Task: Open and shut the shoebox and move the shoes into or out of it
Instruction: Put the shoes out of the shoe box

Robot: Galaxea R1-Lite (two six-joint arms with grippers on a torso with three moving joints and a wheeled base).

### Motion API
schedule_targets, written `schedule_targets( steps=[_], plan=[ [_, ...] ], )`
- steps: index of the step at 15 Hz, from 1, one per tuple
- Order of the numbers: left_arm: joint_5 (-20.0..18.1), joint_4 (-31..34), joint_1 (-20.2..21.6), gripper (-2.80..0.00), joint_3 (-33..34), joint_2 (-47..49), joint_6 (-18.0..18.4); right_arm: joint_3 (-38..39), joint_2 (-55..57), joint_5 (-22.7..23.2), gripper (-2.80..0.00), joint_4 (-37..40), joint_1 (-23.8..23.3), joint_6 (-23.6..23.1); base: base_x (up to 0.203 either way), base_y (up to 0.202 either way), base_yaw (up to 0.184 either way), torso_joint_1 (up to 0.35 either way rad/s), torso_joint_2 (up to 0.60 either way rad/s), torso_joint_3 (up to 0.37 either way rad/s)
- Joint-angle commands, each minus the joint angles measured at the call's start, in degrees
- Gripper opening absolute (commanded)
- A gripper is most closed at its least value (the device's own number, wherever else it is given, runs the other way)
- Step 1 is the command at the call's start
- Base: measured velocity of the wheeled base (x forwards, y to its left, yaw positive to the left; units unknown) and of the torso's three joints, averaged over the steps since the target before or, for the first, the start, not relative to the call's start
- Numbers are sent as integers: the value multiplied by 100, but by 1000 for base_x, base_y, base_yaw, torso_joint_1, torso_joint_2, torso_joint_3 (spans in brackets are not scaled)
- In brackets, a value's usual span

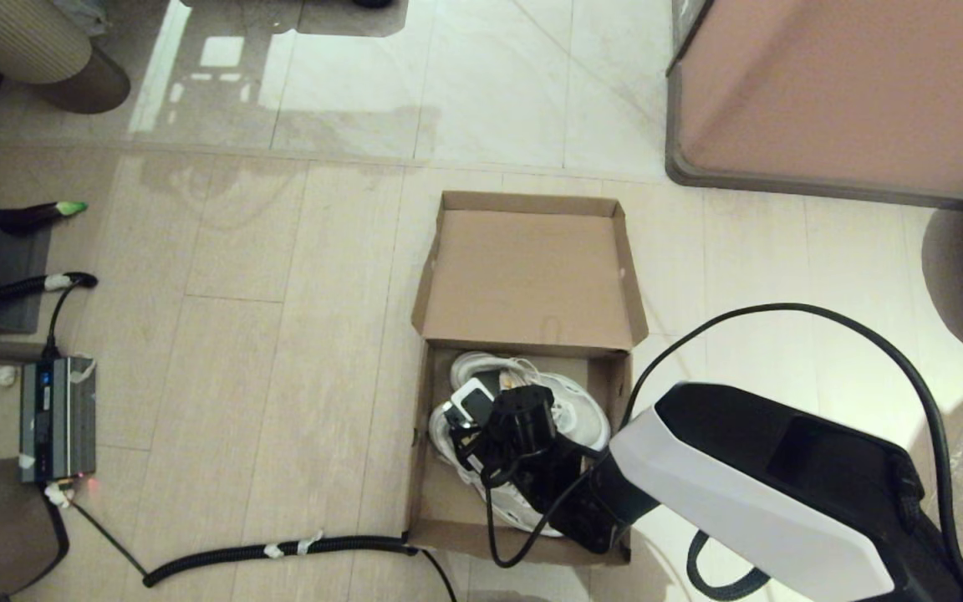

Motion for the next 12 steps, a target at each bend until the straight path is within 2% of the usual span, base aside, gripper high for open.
schedule_targets(
  steps=[1,5,6,10,11,12],
  plan=[
    [0,6,-2,-280,-1,7,8,-637,411,-23,0,18,-91,-266,0,0,0,0,0,0],
    [0,6,-2,-280,-1,7,4,-2274,991,-62,0,642,-218,-451,0,0,0,0,0,0],
    [1,6,-2,-280,-1,7,8,-2441,1078,-99,0,863,-239,-509,0,0,0,0,0,0],
    [9,6,-2,-280,-1,7,8,-2441,1176,-100,0,879,-253,-564,0,0,0,0,0,0],
    [9,6,-2,-280,-1,7,8,-2458,1211,-100,-280,878,-253,-564,0,0,0,0,0,0],
    [9,6,-2,-280,-1,7,4,-2432,1211,-92,-280,886,-253,-556,0,0,0,0,0,0]
  ],
)
